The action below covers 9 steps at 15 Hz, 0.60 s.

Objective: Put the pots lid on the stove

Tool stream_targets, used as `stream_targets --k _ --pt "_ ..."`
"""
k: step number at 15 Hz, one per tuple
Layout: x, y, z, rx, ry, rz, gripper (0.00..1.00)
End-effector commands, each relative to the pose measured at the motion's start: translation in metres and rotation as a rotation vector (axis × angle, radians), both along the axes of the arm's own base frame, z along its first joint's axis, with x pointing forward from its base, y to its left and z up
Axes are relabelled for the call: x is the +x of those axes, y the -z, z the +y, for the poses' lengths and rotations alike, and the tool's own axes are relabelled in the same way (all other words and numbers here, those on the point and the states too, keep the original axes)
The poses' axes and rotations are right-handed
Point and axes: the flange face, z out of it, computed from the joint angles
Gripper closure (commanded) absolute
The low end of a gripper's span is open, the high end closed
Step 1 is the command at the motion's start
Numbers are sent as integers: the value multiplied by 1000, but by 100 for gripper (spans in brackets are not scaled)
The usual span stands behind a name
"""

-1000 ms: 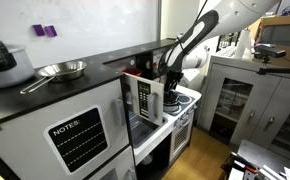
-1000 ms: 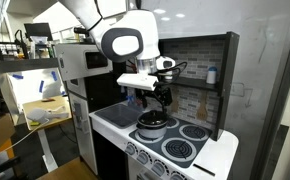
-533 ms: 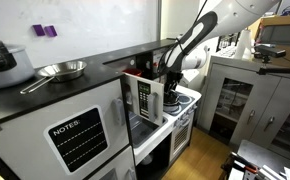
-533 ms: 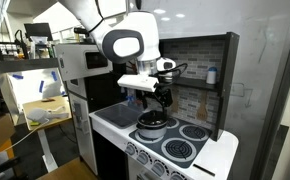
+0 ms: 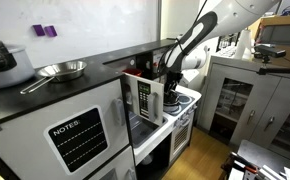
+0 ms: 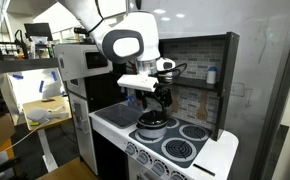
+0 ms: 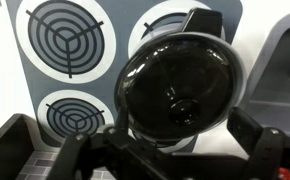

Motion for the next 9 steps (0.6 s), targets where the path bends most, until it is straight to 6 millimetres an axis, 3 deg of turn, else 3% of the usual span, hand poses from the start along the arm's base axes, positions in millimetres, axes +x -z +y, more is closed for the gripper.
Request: stream_targets --k 1,9 --pt "0 -3 1 2 -5 -6 0" --pt "0 0 3 0 -18 -1 0"
